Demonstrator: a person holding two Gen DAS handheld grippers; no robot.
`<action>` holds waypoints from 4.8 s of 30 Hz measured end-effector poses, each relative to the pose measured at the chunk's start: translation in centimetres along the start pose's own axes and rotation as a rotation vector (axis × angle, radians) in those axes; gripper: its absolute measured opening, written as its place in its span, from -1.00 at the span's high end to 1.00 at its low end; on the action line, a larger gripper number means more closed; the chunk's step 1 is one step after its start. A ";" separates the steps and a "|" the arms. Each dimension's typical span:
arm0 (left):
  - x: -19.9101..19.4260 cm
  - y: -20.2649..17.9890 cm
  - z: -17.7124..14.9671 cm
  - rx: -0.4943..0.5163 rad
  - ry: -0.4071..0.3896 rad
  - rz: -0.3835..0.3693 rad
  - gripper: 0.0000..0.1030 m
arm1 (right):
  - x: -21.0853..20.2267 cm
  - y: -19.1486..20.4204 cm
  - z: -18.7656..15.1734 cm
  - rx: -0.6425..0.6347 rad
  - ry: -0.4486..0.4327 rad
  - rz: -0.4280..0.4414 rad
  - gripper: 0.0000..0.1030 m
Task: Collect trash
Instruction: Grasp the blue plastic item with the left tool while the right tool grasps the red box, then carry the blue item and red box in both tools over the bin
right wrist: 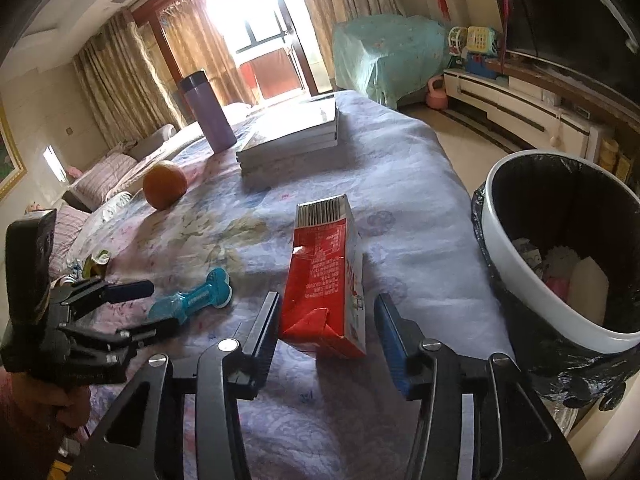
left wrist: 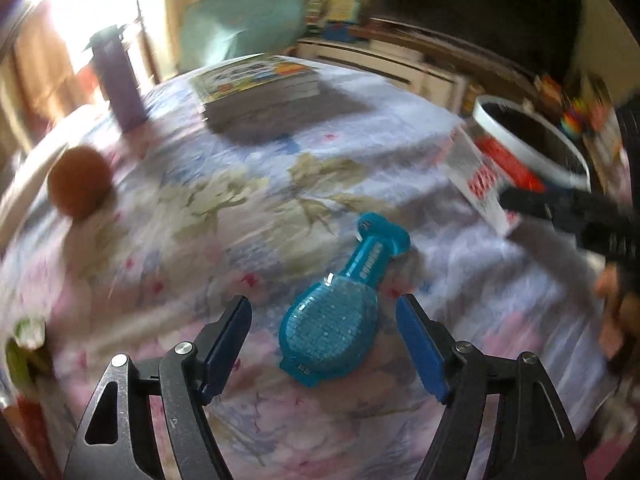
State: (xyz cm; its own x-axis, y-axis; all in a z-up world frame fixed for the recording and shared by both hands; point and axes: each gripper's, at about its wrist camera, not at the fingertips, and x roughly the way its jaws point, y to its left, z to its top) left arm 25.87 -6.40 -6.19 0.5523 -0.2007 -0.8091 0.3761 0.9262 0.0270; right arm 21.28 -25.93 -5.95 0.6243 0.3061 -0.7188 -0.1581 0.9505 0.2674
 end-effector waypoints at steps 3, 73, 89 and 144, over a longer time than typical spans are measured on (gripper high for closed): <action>0.9 -0.3 -0.3 0.033 0.014 -0.013 -0.42 | 0.7 0.2 0.1 -0.011 0.000 -0.013 0.04; -0.5 -13.7 7.7 0.007 -0.096 -0.200 0.08 | -11.3 -11.5 -1.8 0.236 -0.175 -0.096 0.41; 1.0 -15.2 9.9 0.033 -0.096 -0.199 0.08 | -11.4 -13.5 -0.8 0.241 -0.168 -0.131 0.41; 8.7 -19.3 16.7 0.072 -0.031 -0.161 0.08 | -8.5 -17.8 3.3 0.217 -0.063 -0.208 0.41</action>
State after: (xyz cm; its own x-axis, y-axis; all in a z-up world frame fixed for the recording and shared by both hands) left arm 35.87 -31.33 -3.94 0.5027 -0.3549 -0.7882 0.5131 0.8564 -0.0584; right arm 21.34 -45.63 -2.48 0.6734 0.0953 -0.7331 0.1412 0.9568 0.2541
